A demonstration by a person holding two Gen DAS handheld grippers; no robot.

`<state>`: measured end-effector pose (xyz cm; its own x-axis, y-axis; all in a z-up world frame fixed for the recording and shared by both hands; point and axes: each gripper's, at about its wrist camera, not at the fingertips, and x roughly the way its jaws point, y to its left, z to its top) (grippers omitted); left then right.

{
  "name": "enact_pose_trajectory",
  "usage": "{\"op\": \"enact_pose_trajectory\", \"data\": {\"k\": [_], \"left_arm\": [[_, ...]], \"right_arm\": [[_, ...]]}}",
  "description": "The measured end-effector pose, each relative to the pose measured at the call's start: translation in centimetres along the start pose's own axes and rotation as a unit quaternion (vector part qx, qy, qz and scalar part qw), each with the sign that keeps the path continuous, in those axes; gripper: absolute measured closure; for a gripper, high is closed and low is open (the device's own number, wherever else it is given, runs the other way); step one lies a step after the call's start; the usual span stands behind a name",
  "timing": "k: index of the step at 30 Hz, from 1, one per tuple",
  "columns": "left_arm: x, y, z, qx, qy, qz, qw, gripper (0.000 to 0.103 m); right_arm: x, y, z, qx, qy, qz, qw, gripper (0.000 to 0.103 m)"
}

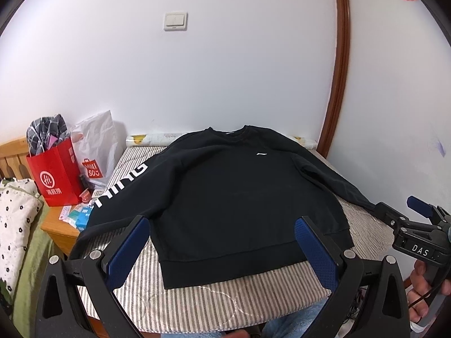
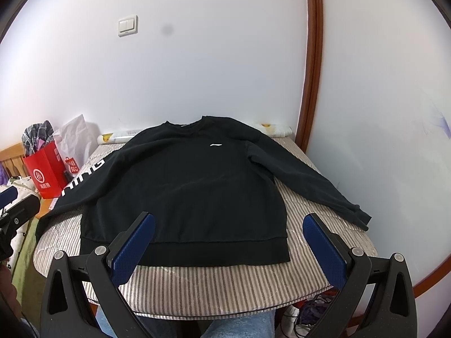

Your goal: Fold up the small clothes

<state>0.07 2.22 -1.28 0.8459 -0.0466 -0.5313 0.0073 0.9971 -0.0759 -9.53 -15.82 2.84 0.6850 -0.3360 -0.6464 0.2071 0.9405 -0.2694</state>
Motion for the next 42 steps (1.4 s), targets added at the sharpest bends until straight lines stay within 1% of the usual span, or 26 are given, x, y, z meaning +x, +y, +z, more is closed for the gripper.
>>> {"op": "enact_pose_trajectory", "data": {"k": [7,12,17,18,20,21,24,26,30,31,34,36,39,40,42], "left_arm": [[3.5,2.8,-1.1,-0.039,0.039,-0.009,0.9984,0.000],[6.6,5.2,-2.6,-0.069,0.063,-0.012,0.9956,0.000],[10.0,8.1,-4.1,-0.116,0.101,-0.020,0.9879,0.001],[10.2,8.5,-4.5,-0.120,0.101,-0.018,0.9874,0.001],[11.3,9.9,-5.0,-0.131,0.105,-0.001,0.9858,0.002],[11.6,10.6,-5.1,-0.138,0.103,0.001,0.9851,0.003],[12.6,13.1,-5.8,-0.182,0.099,0.002,0.9782,0.004],[13.3,14.5,-5.9,-0.203,0.097,0.005,0.9744,0.005],[14.4,16.7,-5.9,-0.225,0.095,0.019,0.9695,0.005],[14.7,17.4,-5.9,-0.235,0.095,0.022,0.9670,0.005],[15.6,19.0,-5.8,-0.257,0.098,0.025,0.9612,0.009],[15.9,19.7,-5.8,-0.262,0.096,0.033,0.9597,0.010],[16.7,21.2,-6.2,-0.289,0.097,0.031,0.9519,0.010],[17.0,21.7,-6.4,-0.302,0.098,0.026,0.9478,0.010],[17.6,22.7,-6.8,-0.328,0.096,0.019,0.9395,0.010]], "right_arm": [[2.6,0.8,-0.8,-0.013,0.003,-0.003,1.000,0.000],[5.5,1.5,-1.7,-0.024,0.020,-0.005,0.999,0.000],[9.2,2.0,-2.6,-0.025,0.048,-0.002,0.999,0.000],[10.0,2.1,-2.7,-0.023,0.055,0.003,0.998,0.000],[11.0,2.2,-3.0,-0.023,0.062,0.011,0.998,0.000],[11.6,2.3,-3.2,-0.023,0.065,0.015,0.998,0.000],[13.2,2.8,-3.5,-0.028,0.078,0.021,0.996,0.000],[14.1,3.0,-3.6,-0.031,0.088,0.019,0.995,0.000],[15.9,3.9,-3.5,-0.043,0.100,0.022,0.994,0.000],[16.2,4.1,-3.5,-0.046,0.100,0.022,0.994,0.000],[17.1,4.8,-3.4,-0.056,0.103,0.024,0.993,0.000],[17.9,5.0,-3.3,-0.058,0.110,0.027,0.992,0.000],[19.1,5.3,-3.3,-0.064,0.118,0.021,0.991,0.000],[19.4,5.5,-3.2,-0.064,0.116,0.018,0.991,0.000],[19.9,5.7,-3.1,-0.066,0.114,0.024,0.991,0.000]]}}
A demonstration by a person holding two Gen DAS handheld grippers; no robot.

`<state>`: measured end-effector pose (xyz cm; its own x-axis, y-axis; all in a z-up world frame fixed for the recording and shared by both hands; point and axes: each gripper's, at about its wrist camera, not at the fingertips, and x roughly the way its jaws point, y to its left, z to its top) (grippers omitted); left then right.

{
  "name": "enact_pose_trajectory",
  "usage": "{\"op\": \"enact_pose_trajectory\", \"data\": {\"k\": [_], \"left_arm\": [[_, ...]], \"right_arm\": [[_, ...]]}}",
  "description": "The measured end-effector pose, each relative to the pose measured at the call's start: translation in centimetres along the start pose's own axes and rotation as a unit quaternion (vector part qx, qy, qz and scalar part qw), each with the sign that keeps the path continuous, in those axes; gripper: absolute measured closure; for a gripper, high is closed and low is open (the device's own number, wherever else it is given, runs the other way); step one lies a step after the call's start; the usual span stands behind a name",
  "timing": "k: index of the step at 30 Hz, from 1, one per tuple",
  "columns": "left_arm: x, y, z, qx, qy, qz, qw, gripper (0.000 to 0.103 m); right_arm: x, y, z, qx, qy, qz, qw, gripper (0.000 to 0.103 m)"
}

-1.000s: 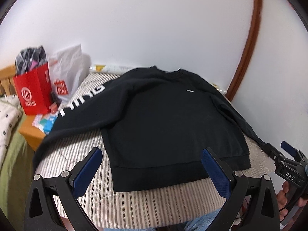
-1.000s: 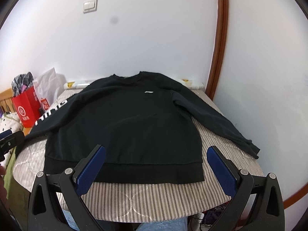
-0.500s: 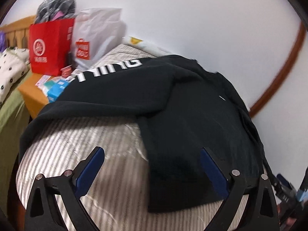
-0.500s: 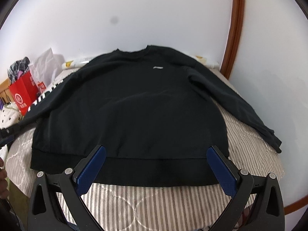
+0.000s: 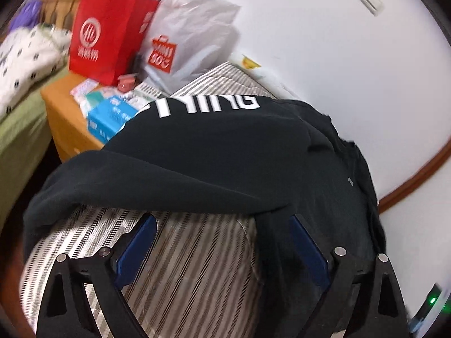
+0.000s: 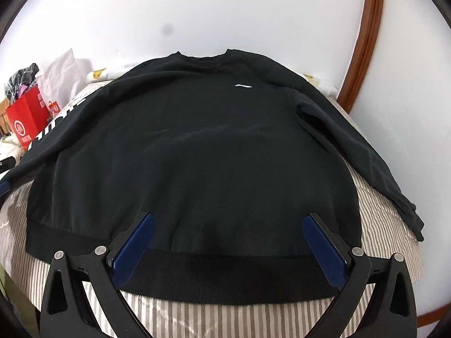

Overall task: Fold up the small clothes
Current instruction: 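Lower the left tool and grasp the sleeve with white 'NING' lettering, then fold the lettered sleeve across the sweatshirt body with the left tool, release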

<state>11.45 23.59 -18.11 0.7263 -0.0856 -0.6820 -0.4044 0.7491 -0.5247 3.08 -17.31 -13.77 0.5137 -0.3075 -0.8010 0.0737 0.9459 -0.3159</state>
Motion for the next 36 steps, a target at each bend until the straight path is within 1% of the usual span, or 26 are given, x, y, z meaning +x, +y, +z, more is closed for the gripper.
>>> {"op": "enact_pose_trajectory", "data": {"k": [2,6,8,10,13,15,16,18,19,20,21,22,24,26,27,29,31,36], "left_arm": [[0.5,0.6,0.2,-0.014,0.002,-0.009,0.9999,0.010],[1.5,1.1,0.7,-0.027,0.006,-0.013,0.9995,0.010],[2.0,1.3,1.0,-0.034,0.008,-0.011,0.9993,0.010],[2.3,1.3,1.2,-0.036,0.004,-0.006,0.9993,0.013],[2.7,1.3,1.8,-0.035,0.001,0.009,0.9994,0.022],[2.9,1.4,2.1,-0.034,0.001,0.017,0.9993,0.036],[3.1,1.4,2.3,-0.033,0.000,0.027,0.9991,0.040],[3.2,1.4,2.5,-0.029,-0.002,0.040,0.9988,0.059],[3.2,1.4,2.6,-0.026,-0.001,0.046,0.9986,0.064],[3.2,1.4,2.7,-0.023,-0.001,0.048,0.9986,0.074],[3.2,1.3,2.9,-0.020,-0.001,0.050,0.9986,0.079],[3.1,1.1,3.0,-0.014,-0.001,0.052,0.9986,0.079],[2.8,0.7,3.3,-0.003,-0.007,0.055,0.9985,0.086],[2.1,-0.1,3.8,0.008,-0.019,0.061,0.9979,0.089],[1.9,-0.3,4.0,0.011,-0.023,0.060,0.9978,0.092],[1.2,-1.3,4.7,0.024,-0.033,0.058,0.9975,0.094],[0.6,-2.7,5.1,0.041,-0.043,0.059,0.9965,0.095],[-0.4,-7.2,5.6,0.095,-0.063,0.043,0.9925,0.096]], "right_arm": [[0.2,0.0,0.2,0.001,-0.005,0.000,1.000,0.000],[0.6,-0.3,0.8,0.007,-0.004,0.003,1.000,0.000],[0.8,-0.6,1.1,0.012,-0.004,0.000,1.000,0.000],[1.0,-1.0,1.3,0.018,-0.002,-0.004,1.000,0.000],[1.3,-1.5,1.7,0.027,0.002,-0.007,1.000,0.000],[1.5,-1.7,1.9,0.029,0.003,-0.011,1.000,0.000],[1.6,-1.7,2.0,0.030,0.004,-0.012,0.999,0.000],[1.8,-2.0,2.2,0.030,0.005,-0.013,0.999,0.000],[1.9,-2.0,2.2,0.031,0.004,-0.014,0.999,0.000],[2.0,-2.1,2.3,0.032,0.005,-0.014,0.999,0.000],[2.2,-2.2,2.4,0.034,0.006,-0.012,0.999,0.000],[2.3,-2.3,2.4,0.035,0.007,-0.012,0.999,0.000],[2.6,-2.5,2.5,0.038,0.010,-0.010,0.999,0.000],[2.8,-2.6,2.6,0.039,0.010,-0.006,0.999,0.000],[2.8,-2.6,2.6,0.040,0.010,-0.003,0.999,0.000],[3.0,-2.7,2.7,0.040,0.008,0.001,0.999,0.000],[3.0,-2.9,2.8,0.041,0.005,0.003,0.999,0.000],[2.7,-4.1,2.4,0.049,0.000,0.004,0.999,0.000]]}}
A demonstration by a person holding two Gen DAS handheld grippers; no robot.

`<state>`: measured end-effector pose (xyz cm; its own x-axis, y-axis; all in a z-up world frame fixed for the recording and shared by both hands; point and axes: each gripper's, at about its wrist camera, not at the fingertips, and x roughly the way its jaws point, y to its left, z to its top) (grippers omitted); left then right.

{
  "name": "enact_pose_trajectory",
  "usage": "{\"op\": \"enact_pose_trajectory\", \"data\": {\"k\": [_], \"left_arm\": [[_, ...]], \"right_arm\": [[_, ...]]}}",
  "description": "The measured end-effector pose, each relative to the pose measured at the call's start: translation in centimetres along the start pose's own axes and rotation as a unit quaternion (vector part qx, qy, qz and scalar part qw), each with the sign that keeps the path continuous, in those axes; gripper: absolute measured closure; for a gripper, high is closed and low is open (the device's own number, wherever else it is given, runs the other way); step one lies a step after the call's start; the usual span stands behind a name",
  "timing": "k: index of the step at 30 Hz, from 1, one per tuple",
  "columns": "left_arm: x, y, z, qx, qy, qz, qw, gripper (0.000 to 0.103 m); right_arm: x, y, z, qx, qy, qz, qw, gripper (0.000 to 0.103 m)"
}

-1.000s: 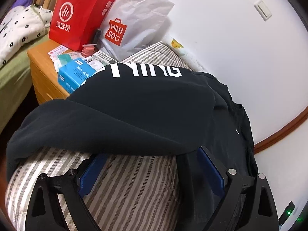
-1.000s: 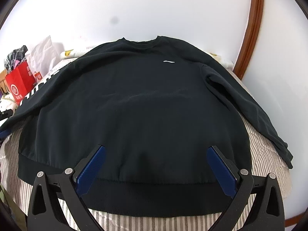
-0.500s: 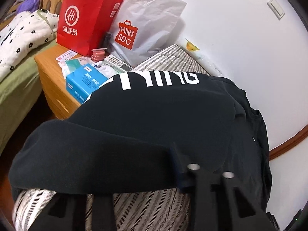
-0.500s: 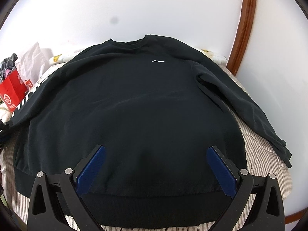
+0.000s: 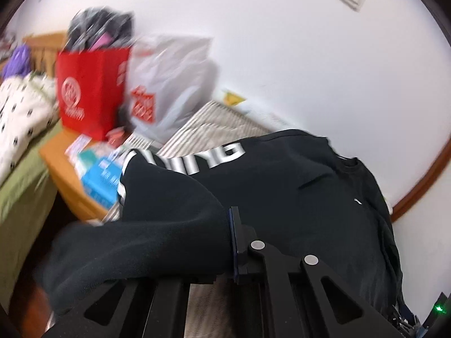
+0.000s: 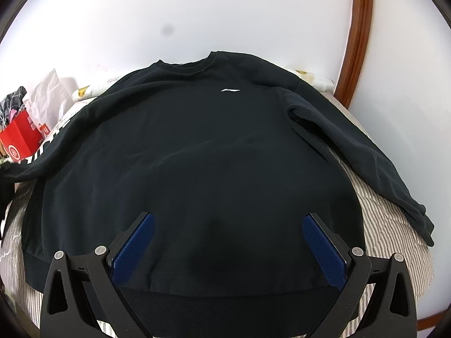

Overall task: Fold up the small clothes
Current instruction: 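Fold the lettered sleeve across the sweatshirt body with the left tool, release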

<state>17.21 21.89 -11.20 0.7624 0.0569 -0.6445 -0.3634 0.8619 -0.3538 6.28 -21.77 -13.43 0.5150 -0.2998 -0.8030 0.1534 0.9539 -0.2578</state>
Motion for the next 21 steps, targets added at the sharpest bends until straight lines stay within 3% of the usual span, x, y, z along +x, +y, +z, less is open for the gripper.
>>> {"op": "enact_pose_trajectory", "data": {"k": [10,17,21], "left_arm": [[1.9,-11.5,1.8,0.095,0.003,-0.062,0.9936,0.096],[4.7,-21.2,-0.1,0.188,0.024,-0.100,0.9768,0.096],[7.0,-24.4,-2.3,0.217,0.053,-0.104,0.9692,0.096]], "right_arm": [[-1.6,-4.8,-0.4,0.019,-0.017,-0.035,0.999,0.000],[-1.5,-9.8,-1.0,0.050,-0.012,-0.070,0.996,0.000],[-0.4,-11.3,-1.1,0.061,-0.001,-0.075,0.995,0.000]]}}
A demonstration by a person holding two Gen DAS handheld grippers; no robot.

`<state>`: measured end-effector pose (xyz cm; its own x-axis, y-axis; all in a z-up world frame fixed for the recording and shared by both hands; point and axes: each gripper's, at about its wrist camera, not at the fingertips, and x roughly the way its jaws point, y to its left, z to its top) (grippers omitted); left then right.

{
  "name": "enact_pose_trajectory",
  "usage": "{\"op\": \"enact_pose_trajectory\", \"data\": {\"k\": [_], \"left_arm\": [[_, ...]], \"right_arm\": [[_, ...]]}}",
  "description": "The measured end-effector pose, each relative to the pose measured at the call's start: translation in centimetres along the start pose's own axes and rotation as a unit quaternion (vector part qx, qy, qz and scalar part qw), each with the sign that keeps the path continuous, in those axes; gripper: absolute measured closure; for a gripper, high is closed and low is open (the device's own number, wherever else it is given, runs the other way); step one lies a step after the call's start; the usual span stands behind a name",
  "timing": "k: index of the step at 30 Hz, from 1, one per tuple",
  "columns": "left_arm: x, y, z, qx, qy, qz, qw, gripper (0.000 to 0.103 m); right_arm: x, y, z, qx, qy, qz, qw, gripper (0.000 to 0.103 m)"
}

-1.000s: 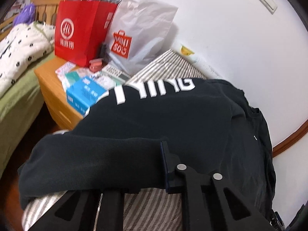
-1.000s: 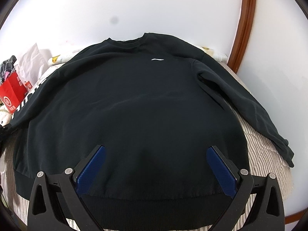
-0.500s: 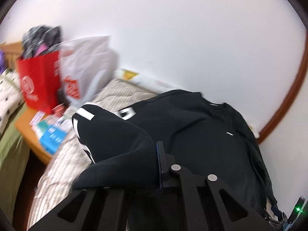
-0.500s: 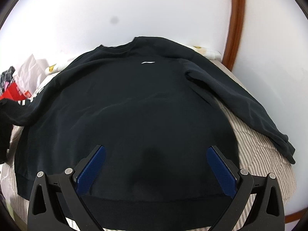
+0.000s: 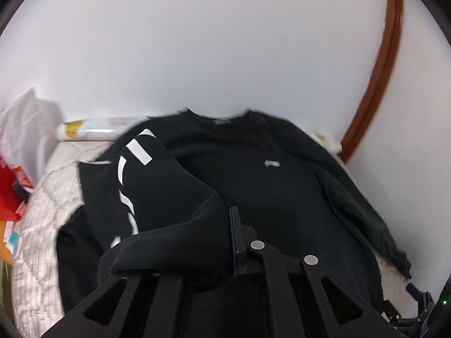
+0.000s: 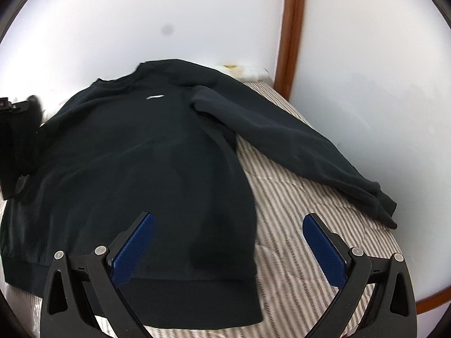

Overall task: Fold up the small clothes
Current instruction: 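Fold the lettered sleeve across the sweatshirt body with the left tool, release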

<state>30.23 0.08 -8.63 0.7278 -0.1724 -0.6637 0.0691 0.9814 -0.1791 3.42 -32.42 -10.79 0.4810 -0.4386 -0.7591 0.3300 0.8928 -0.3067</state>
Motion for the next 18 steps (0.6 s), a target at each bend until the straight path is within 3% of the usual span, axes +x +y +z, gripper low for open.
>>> {"op": "enact_pose_trajectory", "data": {"k": [5,10,14,17,18], "left_arm": [[2.4,-1.5,-1.3,0.020,0.035,0.006,0.9992,0.096],[2.4,-0.9,-2.0,0.003,0.060,-0.009,0.9982,0.087],[0.9,-0.4,-3.1,0.002,0.067,-0.009,0.9977,0.064],[-0.8,0.5,-4.2,0.005,0.050,0.007,0.9987,0.042],[-1.2,0.9,-4.5,0.004,0.048,0.008,0.9988,0.041]], "right_arm": [[1.2,-0.4,-0.5,-0.010,0.012,-0.007,1.000,0.000],[1.9,-0.7,-1.3,-0.014,0.020,-0.004,1.000,0.000],[2.1,-0.8,-1.9,-0.005,0.026,0.007,1.000,0.000],[2.1,-1.1,-2.4,0.011,0.039,0.018,0.999,0.000],[2.1,-1.3,-2.5,0.015,0.042,0.022,0.999,0.000]]}}
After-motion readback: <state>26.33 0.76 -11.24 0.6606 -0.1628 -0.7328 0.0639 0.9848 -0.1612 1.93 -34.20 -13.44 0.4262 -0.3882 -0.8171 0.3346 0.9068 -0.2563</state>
